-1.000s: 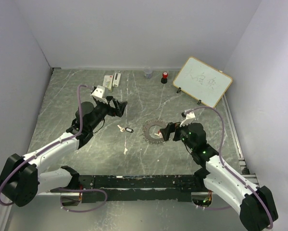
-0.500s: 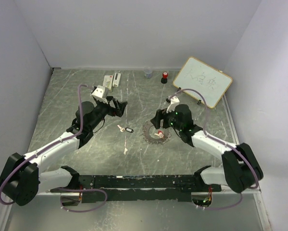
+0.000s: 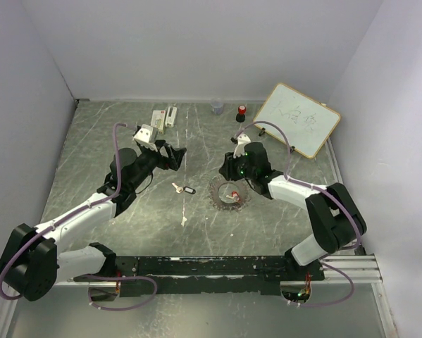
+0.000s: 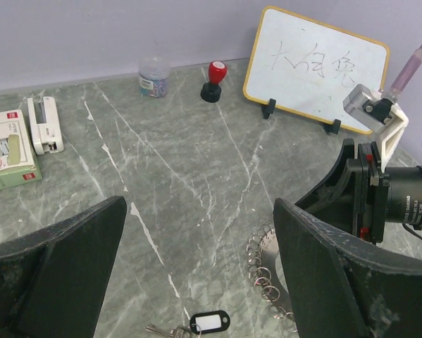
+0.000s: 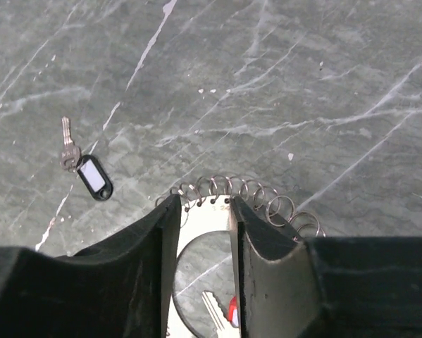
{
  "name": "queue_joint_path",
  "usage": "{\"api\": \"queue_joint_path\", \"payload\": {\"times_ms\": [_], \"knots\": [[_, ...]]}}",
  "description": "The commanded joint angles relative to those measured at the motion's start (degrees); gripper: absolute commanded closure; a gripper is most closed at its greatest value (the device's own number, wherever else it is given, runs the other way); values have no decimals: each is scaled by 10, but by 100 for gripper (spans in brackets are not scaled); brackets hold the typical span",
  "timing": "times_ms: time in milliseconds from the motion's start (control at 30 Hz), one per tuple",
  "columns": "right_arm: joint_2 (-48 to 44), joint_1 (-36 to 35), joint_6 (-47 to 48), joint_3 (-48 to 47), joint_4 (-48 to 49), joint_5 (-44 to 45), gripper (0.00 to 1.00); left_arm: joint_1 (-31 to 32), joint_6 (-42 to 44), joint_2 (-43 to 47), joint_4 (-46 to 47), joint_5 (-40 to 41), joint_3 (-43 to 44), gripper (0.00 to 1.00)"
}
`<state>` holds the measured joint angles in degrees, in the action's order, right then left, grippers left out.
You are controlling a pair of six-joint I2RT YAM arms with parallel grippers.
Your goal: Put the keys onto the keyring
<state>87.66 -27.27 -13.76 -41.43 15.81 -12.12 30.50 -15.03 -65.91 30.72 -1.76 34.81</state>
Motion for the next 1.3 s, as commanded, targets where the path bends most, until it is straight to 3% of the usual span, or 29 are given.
{"api": "queue_joint_path", "payload": {"times_ms": [0,300,900,1067,1167,1267], "knots": [[8,-8,28,-11,-9,-1,65,-6,-2,-4,25,-16,1,4],[67,-25,36,-32,-2,-54,70,-6,1,1,22,-11,-2,4],[145,-38,44,-62,3,-47,70,-11,5,2,21,-7,-4,4],[152,-39,47,-67,-4,-55,76,-13,6,2,20,-7,-4,4],[146,-39,47,-66,-5,-51,100,-13,5,2,21,-9,-5,4],[120,-41,44,-54,9,-38,100,-15,5,2,21,-10,-4,4]]}}
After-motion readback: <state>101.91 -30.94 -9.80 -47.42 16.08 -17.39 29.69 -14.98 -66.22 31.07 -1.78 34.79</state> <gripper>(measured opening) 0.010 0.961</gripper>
